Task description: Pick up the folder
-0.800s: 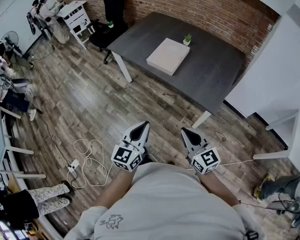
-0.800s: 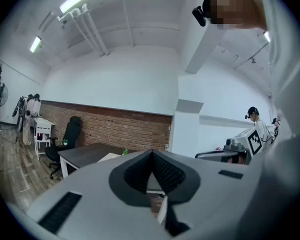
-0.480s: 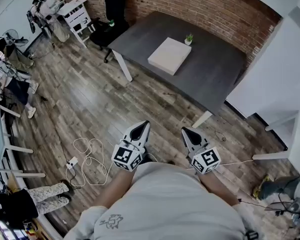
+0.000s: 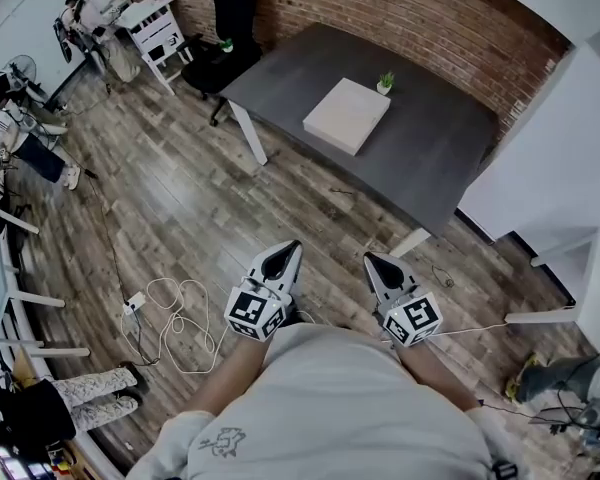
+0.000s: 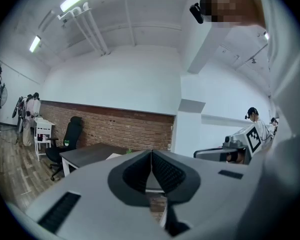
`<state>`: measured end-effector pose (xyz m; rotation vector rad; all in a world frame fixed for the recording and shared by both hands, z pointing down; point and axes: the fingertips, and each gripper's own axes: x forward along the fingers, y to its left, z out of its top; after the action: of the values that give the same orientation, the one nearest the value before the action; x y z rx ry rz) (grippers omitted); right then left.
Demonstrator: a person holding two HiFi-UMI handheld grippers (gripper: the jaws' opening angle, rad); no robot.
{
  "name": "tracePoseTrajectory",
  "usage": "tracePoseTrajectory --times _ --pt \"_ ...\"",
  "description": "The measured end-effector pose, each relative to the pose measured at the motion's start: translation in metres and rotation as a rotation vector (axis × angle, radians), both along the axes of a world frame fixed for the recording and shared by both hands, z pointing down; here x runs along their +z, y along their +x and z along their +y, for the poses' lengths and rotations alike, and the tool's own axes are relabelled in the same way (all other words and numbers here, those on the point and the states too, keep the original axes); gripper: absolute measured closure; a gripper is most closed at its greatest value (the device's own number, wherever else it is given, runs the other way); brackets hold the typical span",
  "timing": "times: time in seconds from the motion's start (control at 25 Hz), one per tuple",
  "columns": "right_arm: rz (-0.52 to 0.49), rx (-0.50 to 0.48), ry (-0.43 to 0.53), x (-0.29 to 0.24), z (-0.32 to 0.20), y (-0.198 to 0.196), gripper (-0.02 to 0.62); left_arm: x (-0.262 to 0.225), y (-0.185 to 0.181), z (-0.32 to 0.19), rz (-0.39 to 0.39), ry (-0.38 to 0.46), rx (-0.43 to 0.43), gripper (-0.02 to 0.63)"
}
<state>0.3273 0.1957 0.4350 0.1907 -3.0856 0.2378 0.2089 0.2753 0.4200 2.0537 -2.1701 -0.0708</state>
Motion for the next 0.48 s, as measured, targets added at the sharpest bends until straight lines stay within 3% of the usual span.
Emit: tracePoseTrajectory --times 0.2,0.48 --pt "0.018 0.018 0.005 0.003 -0.005 -0.028 0.584 0.002 -0.027 -0.003 0.012 0.009 0.014 0.556" --pt "0.047 0.027 -0.01 0.012 -0.003 -0.094 0.459 0.006 -0.077 -0.009 0.013 0.01 0.087 0.487"
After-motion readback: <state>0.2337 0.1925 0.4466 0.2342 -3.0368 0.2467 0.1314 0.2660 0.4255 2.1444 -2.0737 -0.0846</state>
